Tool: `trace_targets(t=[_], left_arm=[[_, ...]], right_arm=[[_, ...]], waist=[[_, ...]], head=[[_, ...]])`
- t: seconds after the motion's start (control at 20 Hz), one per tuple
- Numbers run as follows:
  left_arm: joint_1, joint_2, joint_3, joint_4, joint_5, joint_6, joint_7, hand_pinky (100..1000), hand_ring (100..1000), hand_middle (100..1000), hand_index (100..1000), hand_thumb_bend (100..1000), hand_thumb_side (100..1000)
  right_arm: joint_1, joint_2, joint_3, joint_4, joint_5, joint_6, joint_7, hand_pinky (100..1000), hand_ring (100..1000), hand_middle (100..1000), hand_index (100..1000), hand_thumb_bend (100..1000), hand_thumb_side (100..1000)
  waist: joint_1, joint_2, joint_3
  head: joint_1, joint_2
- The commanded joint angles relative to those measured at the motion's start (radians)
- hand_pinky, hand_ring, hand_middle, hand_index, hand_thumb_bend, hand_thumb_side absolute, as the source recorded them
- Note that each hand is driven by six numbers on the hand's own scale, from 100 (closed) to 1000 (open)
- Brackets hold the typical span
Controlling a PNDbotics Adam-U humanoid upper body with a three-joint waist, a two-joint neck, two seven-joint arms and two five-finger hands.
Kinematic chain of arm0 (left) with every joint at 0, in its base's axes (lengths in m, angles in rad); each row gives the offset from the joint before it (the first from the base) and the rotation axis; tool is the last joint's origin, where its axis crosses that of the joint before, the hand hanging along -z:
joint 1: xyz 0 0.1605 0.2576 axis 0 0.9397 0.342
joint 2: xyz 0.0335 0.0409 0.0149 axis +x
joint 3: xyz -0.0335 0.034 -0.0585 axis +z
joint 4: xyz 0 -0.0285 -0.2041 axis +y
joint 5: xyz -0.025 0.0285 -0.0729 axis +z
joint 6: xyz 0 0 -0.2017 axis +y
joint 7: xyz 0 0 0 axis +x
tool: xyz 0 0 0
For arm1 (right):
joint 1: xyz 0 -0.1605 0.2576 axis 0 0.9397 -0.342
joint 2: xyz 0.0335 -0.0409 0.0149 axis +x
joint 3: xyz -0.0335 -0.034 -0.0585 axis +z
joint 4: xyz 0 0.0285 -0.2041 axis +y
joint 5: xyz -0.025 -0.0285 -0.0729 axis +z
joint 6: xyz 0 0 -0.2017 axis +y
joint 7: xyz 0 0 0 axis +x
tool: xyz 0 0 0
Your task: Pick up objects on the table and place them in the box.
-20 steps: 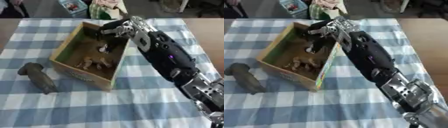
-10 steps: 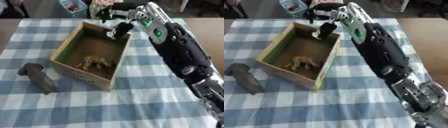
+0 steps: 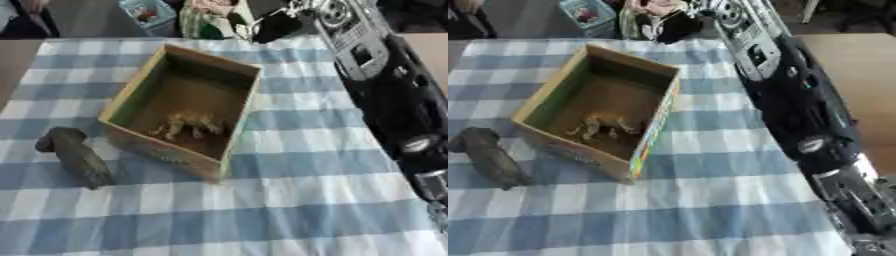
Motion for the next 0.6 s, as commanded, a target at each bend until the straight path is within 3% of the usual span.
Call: trace_targets(t=[0.05, 0.35, 0.6], left_arm=[[-0.007, 0.068, -0.001, -0.017, -0.039, -0.038, 0.004, 527, 551, 697, 804, 100, 936], [0.015, 0.201, -0.002, -0.017, -0.222, -0.096, 0.021, 541, 592, 711, 822, 100, 748], [0.05, 0.32, -0.012, -0.017, -0.43, -0.115, -0.047, 581, 644, 737, 847, 100, 601]], right_arm=[[0.008, -0.058, -0.036, -0.059, -0.103, 0.034, -0.093, 786, 799, 620, 891, 100, 228], [0.107, -0.119, -0.085, -0.123, -0.351, 0.042, -0.26, 794, 784, 603, 868, 100, 257], [0.178, -0.132, -0.134, -0.167, -0.428, 0.056, -0.308, 793, 776, 595, 858, 100, 312]], waist=[[0.004, -0.017, -0.004], [0.007, -0.017, -0.014], [0.005, -0.021, -0.023]], head=[[0.009, 0.011], [0.025, 0.023], [0.011, 0.04]])
